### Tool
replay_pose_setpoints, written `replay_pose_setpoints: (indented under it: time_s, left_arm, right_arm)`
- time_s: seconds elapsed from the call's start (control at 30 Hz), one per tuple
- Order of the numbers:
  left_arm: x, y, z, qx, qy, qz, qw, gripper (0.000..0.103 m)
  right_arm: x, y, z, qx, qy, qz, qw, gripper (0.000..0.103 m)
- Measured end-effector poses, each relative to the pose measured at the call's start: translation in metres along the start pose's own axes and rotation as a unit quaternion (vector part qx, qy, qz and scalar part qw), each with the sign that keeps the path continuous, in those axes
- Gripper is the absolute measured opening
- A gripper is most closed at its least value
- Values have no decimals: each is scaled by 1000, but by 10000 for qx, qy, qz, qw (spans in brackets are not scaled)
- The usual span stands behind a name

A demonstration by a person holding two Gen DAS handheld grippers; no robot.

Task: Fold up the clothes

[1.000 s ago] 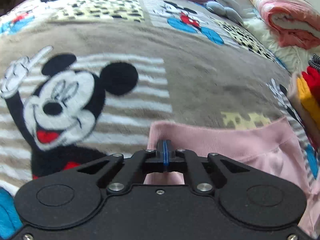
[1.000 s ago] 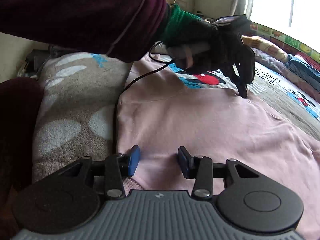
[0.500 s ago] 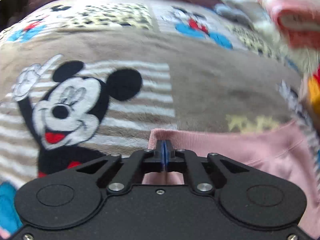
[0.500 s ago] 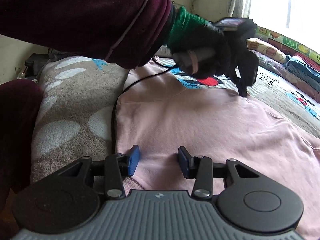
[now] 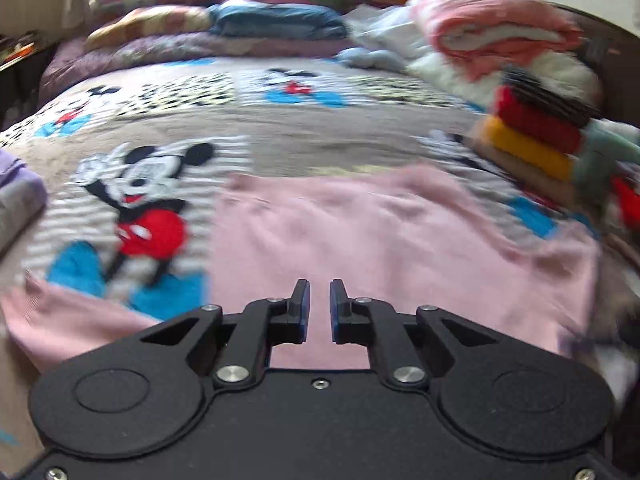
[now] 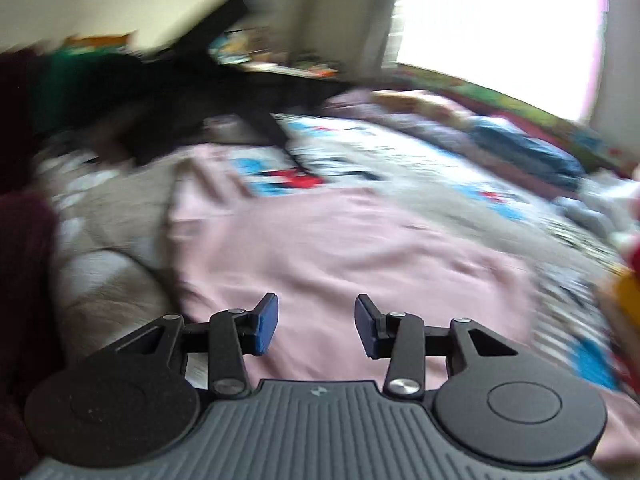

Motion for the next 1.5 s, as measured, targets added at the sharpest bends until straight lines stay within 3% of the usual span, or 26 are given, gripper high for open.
replay_pose_setpoints:
  time_s: [0.1, 0.2, 0.3, 0.37, 0.4, 0.43, 0.47, 0.5, 0.57, 0.6, 0.77, 0.87, 0.93, 0.97, 1.07, 1.23, 1.43, 1.5]
  left_arm:
    - [12, -17, -56, -262, -352, -286, 9986, 6]
    - [12, -25, -111, -657, -513, -564, 9949, 6]
    - [5, -28, -156, -1013, -667, -849, 9890, 6]
    - [-7, -34, -179, -1073, -719, -924, 9873, 6]
    - [-15, -40, -190, -1142, -721, -922, 9865, 6]
    - [-28, -52, -200, -1300, -736, -683, 9864, 6]
    - [-48, -71, -209, -1544, -762, -200, 9849, 7]
    - [-58, -85, -215, -1757, -692, -29, 9820, 7]
    - [-50, -89, -222, -1945, -566, -227, 9790, 8]
    - [-46, -86, -222, -1887, -593, -250, 9799, 8]
    - [-39, -50, -228, -1721, -463, -723, 9813, 8]
    - [-63, -56, -234, -1694, -547, -372, 9833, 7]
    - [-81, -74, -243, -2018, -532, -55, 9780, 8]
    - [-78, -73, -246, -2115, -476, -109, 9762, 8]
    - [-69, -61, -246, -1785, -580, -207, 9820, 8]
    - [-70, -25, -242, -1319, -589, -449, 9885, 8]
    - [-114, 2, -231, -638, -527, -183, 9964, 8]
    - [-135, 1, -231, -453, -537, 54, 9975, 8]
  right_arm:
    - [28, -17, -55, -689, -686, -115, 9952, 42]
    - [53, -35, -116, -1823, -1158, -400, 9756, 42]
    - [58, -52, -155, -2616, -1326, -605, 9541, 43]
    - [51, -63, -161, -2842, -1274, -630, 9482, 43]
    - [46, -69, -165, -2943, -1261, -586, 9455, 43]
    - [40, -78, -167, -3033, -1291, -517, 9427, 42]
    - [34, -86, -170, -3122, -1321, -444, 9397, 42]
    - [28, -99, -174, -3185, -1405, -239, 9371, 42]
    - [26, -123, -180, -3363, -1519, -40, 9294, 27]
    - [31, -126, -184, -3508, -1527, -114, 9238, 25]
    - [44, -132, -197, -3712, -1639, -285, 9135, 25]
    - [49, -134, -202, -3821, -1727, -378, 9071, 25]
    - [56, -135, -206, -3891, -1917, -447, 8999, 26]
    - [61, -136, -211, -3991, -1998, -513, 8934, 26]
    - [76, -138, -223, -4198, -2168, -762, 8781, 31]
    - [75, -124, -235, -3888, -2096, -887, 8928, 32]
    - [54, -116, -247, -3805, -1615, -833, 9067, 37]
    - [45, -124, -254, -3930, -1637, -660, 9025, 37]
Point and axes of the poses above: each gripper's, at about its wrist camera, not at the fingertips, and x roughly against the way its jaws point, z to its left, y to its top, the point moved 8 cm from there along -x, roughly the way its jaws point, and after that the axes turned 1 degree about -z, right-handed, at the moved point
